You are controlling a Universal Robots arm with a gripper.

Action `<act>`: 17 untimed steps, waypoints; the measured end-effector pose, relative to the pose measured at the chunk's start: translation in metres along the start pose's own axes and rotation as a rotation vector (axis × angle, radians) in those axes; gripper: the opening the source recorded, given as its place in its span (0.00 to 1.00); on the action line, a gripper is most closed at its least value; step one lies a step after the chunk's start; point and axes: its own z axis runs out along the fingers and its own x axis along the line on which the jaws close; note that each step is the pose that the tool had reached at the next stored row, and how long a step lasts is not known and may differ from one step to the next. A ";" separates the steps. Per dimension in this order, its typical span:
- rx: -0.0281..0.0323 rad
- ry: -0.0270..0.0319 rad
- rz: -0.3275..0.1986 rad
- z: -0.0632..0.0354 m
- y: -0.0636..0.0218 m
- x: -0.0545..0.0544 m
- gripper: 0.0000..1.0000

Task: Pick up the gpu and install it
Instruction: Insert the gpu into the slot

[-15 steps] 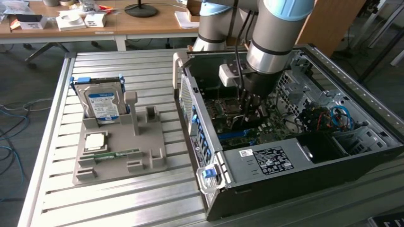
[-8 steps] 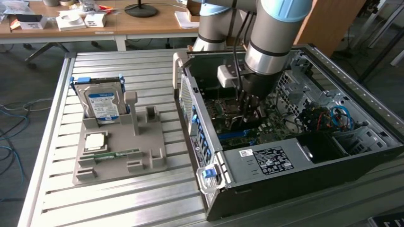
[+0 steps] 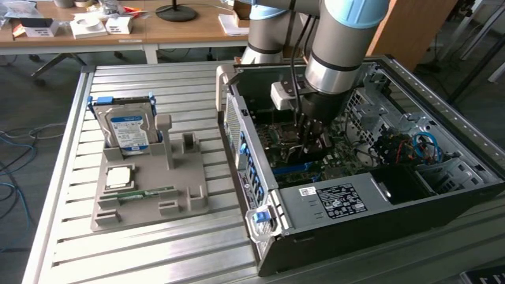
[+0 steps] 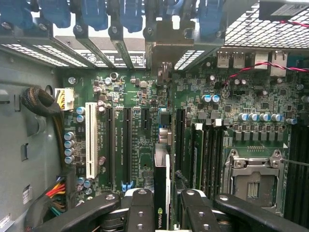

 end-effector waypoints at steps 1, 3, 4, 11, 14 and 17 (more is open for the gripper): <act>0.0000 0.0000 0.000 0.0000 0.0000 0.000 0.26; 0.0000 0.0000 0.000 0.0000 0.0000 0.000 0.26; 0.0001 -0.0001 0.000 -0.0002 0.0000 0.000 0.26; -0.0002 -0.0002 0.000 -0.0028 -0.0001 0.000 0.26; -0.0003 0.0000 0.000 -0.0029 0.0002 0.000 0.26; -0.0003 0.0000 0.000 -0.0029 0.0015 0.000 0.26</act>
